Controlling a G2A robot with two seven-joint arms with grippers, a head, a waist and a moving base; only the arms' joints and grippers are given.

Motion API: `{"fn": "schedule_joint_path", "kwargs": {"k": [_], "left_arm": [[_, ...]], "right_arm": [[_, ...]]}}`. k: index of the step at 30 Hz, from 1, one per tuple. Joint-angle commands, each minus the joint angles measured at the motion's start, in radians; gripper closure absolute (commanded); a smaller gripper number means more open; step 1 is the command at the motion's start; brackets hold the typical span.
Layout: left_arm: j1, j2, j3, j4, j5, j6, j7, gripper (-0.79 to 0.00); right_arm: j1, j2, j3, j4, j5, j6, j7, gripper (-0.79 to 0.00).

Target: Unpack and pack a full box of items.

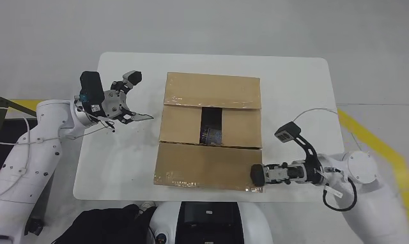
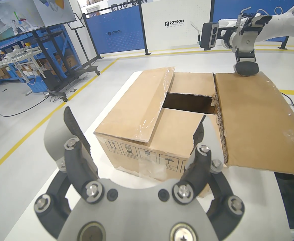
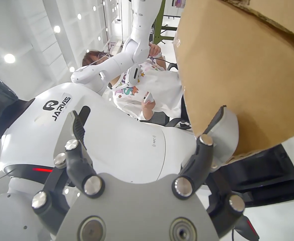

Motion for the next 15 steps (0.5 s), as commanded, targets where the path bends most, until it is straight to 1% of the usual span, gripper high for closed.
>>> {"fn": "schedule_joint_path", "kwargs": {"k": [1, 8, 15], "left_arm": [[0.0, 0.0, 0.0, 0.0, 0.0, 0.0, 0.0, -0.785], [0.0, 0.0, 0.0, 0.0, 0.0, 0.0, 0.0, -0.785], [0.0, 0.0, 0.0, 0.0, 0.0, 0.0, 0.0, -0.785]], "right_arm": [[0.002, 0.0, -0.008, 0.007, -0.011, 0.003, -0.005, -0.785], [0.021, -0.004, -0.038, 0.039, -0.024, -0.002, -0.022, -0.785], [0.061, -0.011, -0.081, 0.108, -0.033, -0.02, -0.036, -0.785]]}}
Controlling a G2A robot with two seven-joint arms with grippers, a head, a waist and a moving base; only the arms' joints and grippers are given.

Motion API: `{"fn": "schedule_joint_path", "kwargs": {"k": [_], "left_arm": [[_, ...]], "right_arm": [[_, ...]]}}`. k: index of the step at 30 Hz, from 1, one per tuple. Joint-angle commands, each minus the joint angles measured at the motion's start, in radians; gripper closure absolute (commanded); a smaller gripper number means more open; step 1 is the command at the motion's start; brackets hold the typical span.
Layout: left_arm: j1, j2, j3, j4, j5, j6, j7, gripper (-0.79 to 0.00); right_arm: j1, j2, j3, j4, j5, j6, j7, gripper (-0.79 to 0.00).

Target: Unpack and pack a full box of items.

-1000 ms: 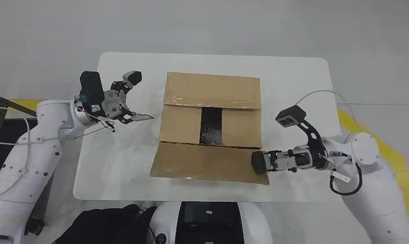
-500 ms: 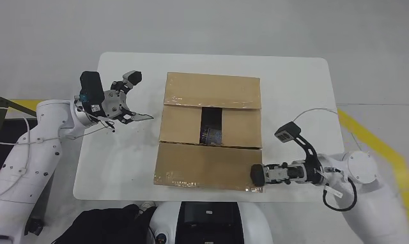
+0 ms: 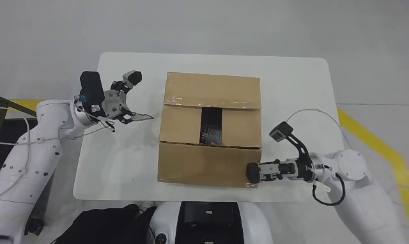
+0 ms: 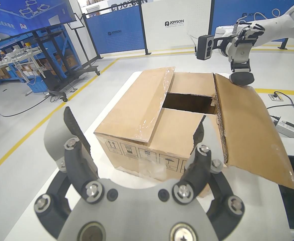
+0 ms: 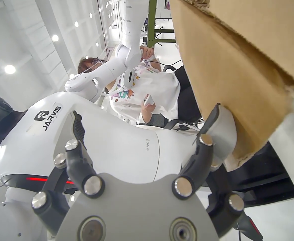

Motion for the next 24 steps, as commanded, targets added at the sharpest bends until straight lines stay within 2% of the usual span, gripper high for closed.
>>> {"fn": "schedule_joint_path", "kwargs": {"k": [1, 16, 24], "left_arm": [[0.0, 0.0, 0.0, 0.0, 0.0, 0.0, 0.0, -0.785], [0.0, 0.0, 0.0, 0.0, 0.0, 0.0, 0.0, -0.785], [0.0, 0.0, 0.0, 0.0, 0.0, 0.0, 0.0, -0.785]], "right_arm": [[0.011, -0.002, -0.012, 0.024, -0.006, -0.003, -0.005, -0.785], [0.055, -0.008, -0.009, 0.134, -0.033, -0.083, -0.078, -0.785], [0.044, -0.008, -0.011, 0.138, -0.008, -0.09, -0.062, -0.785]]}}
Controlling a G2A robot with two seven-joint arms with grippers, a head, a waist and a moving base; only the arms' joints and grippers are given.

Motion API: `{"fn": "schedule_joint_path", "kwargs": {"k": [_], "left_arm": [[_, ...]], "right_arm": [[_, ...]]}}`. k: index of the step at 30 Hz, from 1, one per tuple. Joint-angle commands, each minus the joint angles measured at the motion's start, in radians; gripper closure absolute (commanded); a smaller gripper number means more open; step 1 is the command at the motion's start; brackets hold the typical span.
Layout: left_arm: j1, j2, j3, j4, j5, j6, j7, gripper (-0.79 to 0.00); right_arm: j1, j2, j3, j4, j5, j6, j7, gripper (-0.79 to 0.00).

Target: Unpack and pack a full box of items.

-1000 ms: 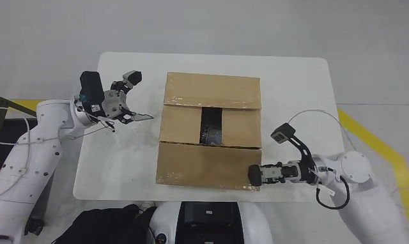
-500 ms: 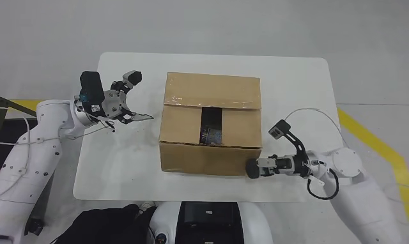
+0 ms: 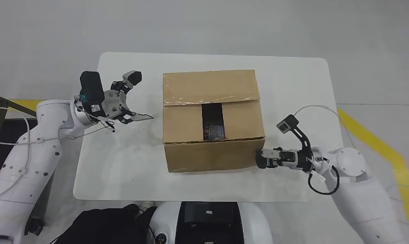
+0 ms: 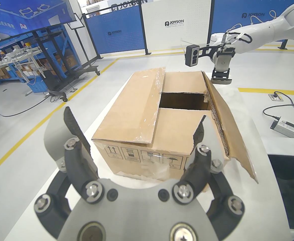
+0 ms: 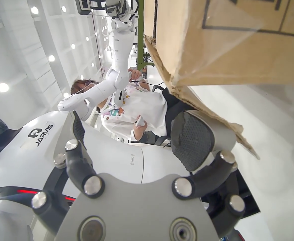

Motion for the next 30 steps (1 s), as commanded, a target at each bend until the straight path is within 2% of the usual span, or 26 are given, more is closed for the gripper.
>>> {"fn": "schedule_joint_path", "kwargs": {"k": [1, 6, 13, 22, 30], "left_arm": [[0.0, 0.0, 0.0, 0.0, 0.0, 0.0, 0.0, -0.785], [0.0, 0.0, 0.0, 0.0, 0.0, 0.0, 0.0, -0.785], [0.0, 0.0, 0.0, 0.0, 0.0, 0.0, 0.0, -0.785], [0.0, 0.0, 0.0, 0.0, 0.0, 0.0, 0.0, -0.785], [0.0, 0.0, 0.0, 0.0, 0.0, 0.0, 0.0, -0.785]], "right_arm": [[-0.004, 0.0, 0.002, -0.004, 0.02, -0.002, 0.011, -0.785], [-0.03, 0.007, 0.063, -0.073, 0.097, -0.024, 0.043, -0.785], [-0.098, 0.017, 0.209, -0.176, 0.133, -0.114, -0.032, -0.785], [-0.088, 0.019, 0.29, -0.119, 0.132, -0.179, -0.075, -0.785], [-0.108, 0.028, 0.395, -0.067, 0.149, -0.19, -0.066, -0.785]]}}
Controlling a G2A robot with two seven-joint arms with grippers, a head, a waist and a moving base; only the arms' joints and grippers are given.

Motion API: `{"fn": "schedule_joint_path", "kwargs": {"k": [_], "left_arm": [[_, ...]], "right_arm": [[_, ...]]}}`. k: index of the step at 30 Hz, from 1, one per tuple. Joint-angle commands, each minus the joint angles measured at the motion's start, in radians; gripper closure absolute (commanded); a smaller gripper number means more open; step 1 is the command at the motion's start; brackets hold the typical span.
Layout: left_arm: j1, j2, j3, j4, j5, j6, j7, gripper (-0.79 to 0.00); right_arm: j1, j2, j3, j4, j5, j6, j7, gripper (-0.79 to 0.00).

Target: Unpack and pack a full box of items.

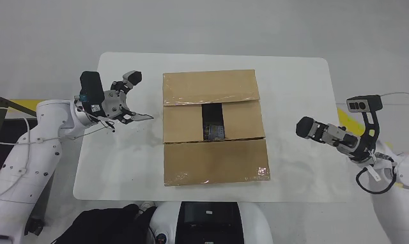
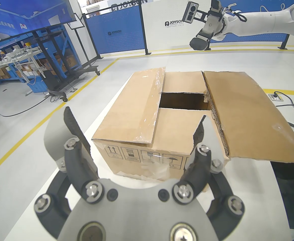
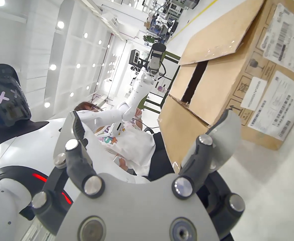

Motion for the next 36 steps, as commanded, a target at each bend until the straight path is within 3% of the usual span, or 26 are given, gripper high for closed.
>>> {"fn": "schedule_joint_path", "kwargs": {"k": [1, 14, 19, 23, 28, 36], "left_arm": [[0.0, 0.0, 0.0, 0.0, 0.0, 0.0, 0.0, -0.785], [0.001, 0.0, 0.0, -0.003, -0.003, 0.004, -0.002, -0.785], [0.014, -0.001, -0.023, -0.063, -0.036, 0.026, -0.069, -0.785], [0.032, -0.003, -0.024, -0.042, -0.248, 0.0, -0.129, -0.785], [0.031, 0.006, -0.026, -0.042, -0.468, 0.0, -0.292, -0.785], [0.005, 0.022, 0.023, -0.014, -0.886, 0.0, -0.632, -0.785]], "right_arm": [[-0.001, 0.0, 0.009, 0.005, 0.013, 0.0, 0.005, -0.785], [-0.001, 0.0, 0.009, 0.005, 0.013, 0.0, 0.005, -0.785], [-0.001, 0.0, 0.009, 0.005, 0.013, 0.0, 0.005, -0.785], [-0.001, 0.0, 0.009, 0.005, 0.013, 0.0, 0.005, -0.785], [-0.001, 0.0, 0.009, 0.005, 0.013, 0.0, 0.005, -0.785], [-0.001, 0.0, 0.009, 0.005, 0.013, 0.0, 0.005, -0.785]]}}
